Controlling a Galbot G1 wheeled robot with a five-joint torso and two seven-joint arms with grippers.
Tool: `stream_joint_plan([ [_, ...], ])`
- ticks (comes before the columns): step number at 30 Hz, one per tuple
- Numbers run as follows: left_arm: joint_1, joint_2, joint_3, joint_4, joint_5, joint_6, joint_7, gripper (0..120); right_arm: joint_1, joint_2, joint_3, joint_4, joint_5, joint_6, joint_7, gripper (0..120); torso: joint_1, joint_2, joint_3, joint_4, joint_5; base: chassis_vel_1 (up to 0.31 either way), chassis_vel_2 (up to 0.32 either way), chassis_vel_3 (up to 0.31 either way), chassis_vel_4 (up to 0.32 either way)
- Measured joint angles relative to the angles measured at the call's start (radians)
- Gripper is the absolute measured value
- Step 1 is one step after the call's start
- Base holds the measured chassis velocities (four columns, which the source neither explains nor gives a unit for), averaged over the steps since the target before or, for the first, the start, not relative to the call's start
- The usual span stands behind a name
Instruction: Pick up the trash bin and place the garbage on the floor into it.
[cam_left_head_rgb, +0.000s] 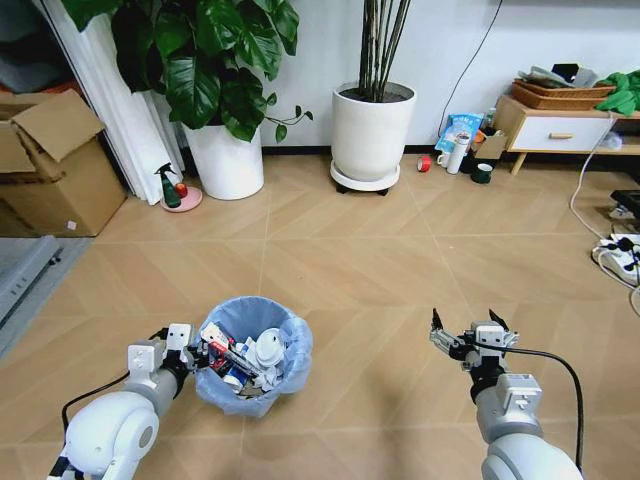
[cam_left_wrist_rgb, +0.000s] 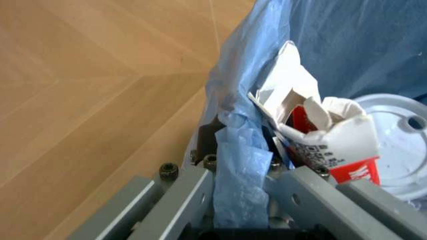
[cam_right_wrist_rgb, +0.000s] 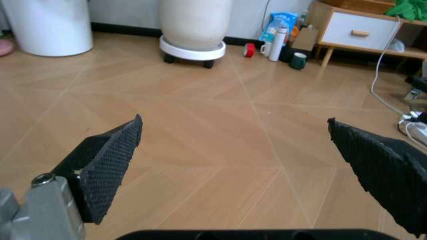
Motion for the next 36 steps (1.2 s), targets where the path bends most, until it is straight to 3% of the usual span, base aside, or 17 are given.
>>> stream_joint_plan([
  [36, 0.030, -0.037, -0.043, -0.028, 0.024, 0.000, 0.017, 0, 0.040, -0.053, -0.018, -0.020, 0.043, -0.009, 0.005, 100, 0.000, 0.000, 0.000, 0.0001, 0.0000, 0.256, -0.152, -0.252, 0.151],
])
